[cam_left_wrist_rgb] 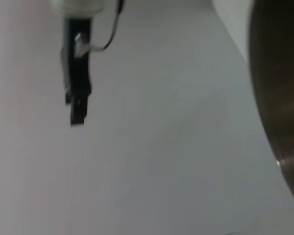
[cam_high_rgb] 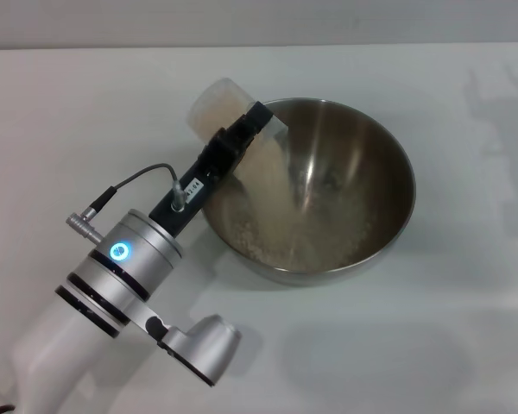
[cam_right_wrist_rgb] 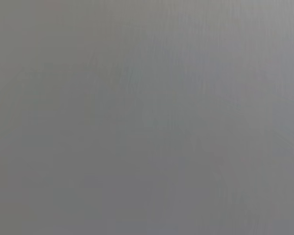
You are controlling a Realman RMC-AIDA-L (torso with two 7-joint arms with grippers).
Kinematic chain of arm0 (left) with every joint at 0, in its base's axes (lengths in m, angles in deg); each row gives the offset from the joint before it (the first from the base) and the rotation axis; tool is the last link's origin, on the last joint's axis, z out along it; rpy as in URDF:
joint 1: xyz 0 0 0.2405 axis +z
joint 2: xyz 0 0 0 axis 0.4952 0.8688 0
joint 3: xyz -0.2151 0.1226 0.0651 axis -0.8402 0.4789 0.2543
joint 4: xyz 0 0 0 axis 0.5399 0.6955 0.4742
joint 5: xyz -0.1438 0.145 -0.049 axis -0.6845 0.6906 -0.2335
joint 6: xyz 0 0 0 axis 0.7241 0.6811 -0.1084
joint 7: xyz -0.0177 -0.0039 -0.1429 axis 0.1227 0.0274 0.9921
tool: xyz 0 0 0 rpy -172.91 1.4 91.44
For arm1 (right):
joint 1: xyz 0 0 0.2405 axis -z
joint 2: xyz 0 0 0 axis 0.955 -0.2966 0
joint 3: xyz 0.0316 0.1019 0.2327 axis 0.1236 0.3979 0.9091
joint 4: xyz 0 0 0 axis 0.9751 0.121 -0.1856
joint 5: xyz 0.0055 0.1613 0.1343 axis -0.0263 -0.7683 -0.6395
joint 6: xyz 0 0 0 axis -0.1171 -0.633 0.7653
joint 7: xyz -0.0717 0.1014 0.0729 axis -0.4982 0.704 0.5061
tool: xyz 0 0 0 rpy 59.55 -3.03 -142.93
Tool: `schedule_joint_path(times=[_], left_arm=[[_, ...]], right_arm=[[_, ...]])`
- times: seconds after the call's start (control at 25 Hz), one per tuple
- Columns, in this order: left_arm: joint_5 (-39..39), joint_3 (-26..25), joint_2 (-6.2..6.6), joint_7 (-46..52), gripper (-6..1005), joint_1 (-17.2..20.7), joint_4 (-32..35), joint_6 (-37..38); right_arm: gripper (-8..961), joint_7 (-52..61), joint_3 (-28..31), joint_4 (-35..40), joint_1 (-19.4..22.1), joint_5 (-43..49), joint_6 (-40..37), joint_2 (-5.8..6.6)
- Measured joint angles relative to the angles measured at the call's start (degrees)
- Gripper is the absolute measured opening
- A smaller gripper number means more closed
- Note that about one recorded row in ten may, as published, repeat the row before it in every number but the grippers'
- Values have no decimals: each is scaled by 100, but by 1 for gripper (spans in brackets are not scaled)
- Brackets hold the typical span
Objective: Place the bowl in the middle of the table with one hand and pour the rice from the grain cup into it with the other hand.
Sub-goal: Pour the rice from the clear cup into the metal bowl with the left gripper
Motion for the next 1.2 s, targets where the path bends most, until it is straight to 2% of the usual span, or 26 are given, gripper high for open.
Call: schedule_joint_path(times=[0.08, 0.12, 0.24, 0.4, 0.52, 0.6, 0.76, 0.92, 1.04, 1.2], left_arm=[[0, 26, 0, -223, 59, 7, -15, 27], [6, 82, -1, -691, 60, 21, -53, 82], [23, 89, -1, -981, 63, 28, -73, 108], [26, 90, 2, -1039, 66, 26, -91, 104], [32, 567, 0, -989, 69, 44, -218, -19], [35, 582, -3, -986, 71, 47, -232, -36], [-21, 167, 3, -965, 74, 44, -222, -40], [50, 352, -2, -909, 77, 75, -285, -125], [19, 138, 1, -899, 80, 75, -266, -146], [-3, 206, 0, -826, 84, 123, -259, -161]], right_arm=[[543, 0, 0, 0, -2, 0, 0, 0], [543, -2, 0, 0, -6, 0, 0, 0], [543, -3, 0, 0, -11, 0, 0, 0], [543, -5, 0, 0, -22, 10, 4, 4], [543, -6, 0, 0, -30, 4, 4, 5], [543, -7, 0, -12, -34, 1, 4, 7], [543, -8, -1, -34, -49, 0, 4, 13], [542, -9, 8, -41, -73, 0, 5, 17], [542, -9, 9, -57, -87, 0, 5, 19], [542, -9, 17, -123, -124, 0, 5, 26]])
